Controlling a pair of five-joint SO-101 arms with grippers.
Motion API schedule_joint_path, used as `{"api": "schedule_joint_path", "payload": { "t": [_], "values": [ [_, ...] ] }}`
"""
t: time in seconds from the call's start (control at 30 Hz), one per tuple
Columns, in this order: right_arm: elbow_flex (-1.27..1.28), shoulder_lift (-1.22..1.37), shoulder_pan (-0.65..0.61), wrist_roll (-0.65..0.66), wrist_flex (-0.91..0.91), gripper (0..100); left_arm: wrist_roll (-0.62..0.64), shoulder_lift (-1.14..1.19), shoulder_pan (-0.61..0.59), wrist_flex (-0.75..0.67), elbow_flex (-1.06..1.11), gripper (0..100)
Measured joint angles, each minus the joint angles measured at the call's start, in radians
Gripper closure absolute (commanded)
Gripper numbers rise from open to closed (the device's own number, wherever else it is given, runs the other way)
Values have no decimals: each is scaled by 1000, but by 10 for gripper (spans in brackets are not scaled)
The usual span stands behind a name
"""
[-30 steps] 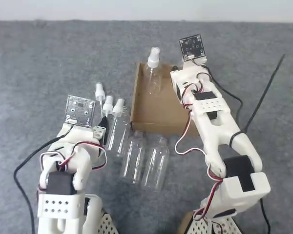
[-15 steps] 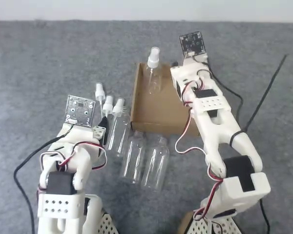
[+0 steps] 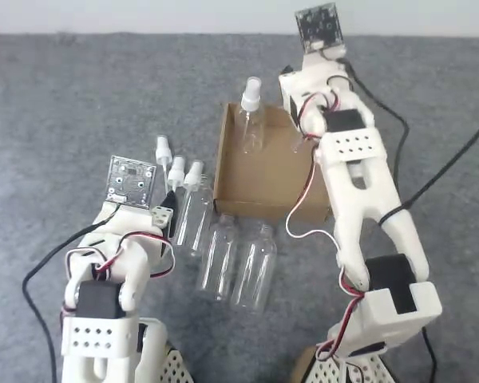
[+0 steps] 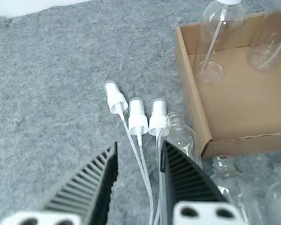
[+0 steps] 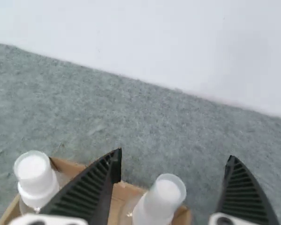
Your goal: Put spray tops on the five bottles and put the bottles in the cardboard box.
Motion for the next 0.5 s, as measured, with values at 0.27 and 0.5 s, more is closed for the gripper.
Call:
{"api": "schedule_joint_path", "payload": {
  "t": [0.27,0.5],
  "values": [
    [-18,-241,-2,0,344,706,0,0,0,0,0,863],
    [-18,-377,-95,-2,726,706,0,0,-3,-41,2,863]
  ]
}}
